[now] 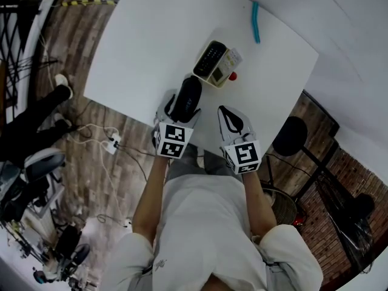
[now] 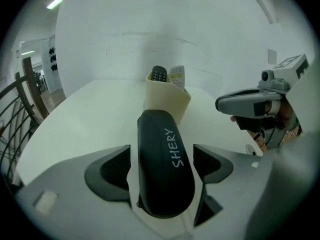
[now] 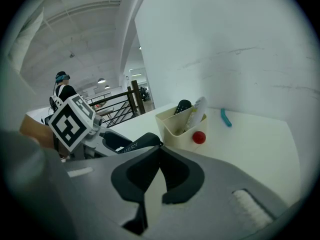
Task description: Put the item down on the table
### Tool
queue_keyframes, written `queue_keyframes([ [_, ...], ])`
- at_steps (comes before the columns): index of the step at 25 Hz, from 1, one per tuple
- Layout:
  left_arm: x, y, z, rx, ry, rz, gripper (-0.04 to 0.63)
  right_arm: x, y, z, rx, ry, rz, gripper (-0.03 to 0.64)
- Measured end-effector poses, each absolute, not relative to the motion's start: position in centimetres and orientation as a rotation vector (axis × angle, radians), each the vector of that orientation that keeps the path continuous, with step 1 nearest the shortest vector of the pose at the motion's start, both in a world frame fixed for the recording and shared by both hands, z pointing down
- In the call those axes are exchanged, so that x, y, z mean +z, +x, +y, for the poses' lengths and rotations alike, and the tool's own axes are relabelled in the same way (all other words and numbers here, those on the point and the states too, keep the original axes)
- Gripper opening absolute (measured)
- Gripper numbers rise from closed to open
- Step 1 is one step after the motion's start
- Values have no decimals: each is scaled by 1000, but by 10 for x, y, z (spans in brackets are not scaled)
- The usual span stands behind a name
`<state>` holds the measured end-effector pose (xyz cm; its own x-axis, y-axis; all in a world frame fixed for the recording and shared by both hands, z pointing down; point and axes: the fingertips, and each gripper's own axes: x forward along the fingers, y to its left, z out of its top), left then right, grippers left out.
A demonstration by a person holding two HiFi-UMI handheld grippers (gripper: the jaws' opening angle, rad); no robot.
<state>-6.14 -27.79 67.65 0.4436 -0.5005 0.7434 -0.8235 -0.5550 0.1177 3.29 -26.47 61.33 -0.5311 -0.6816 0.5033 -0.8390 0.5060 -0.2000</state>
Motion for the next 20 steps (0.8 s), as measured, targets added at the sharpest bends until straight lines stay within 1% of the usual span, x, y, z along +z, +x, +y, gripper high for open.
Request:
queue_keyframes([
  [3,666,-66,-278,899,2248,-1123,405,608,31,-263,584,1276,-2396,3],
  [5,657,-69,-278,876,2266,-1139,383,605,32,-261,569,1287,-2396,3],
  [11,615,-80,-276,771,2347,-1213,258,582,32,-254,505,1326,-2408,3],
  [18,561,-88,-273,641,2473,-1281,156,541,34,-248,393,1399,-2436,3],
  [20,547,-89,-273,604,2517,-1303,118,531,36,-249,355,1422,-2448,3],
])
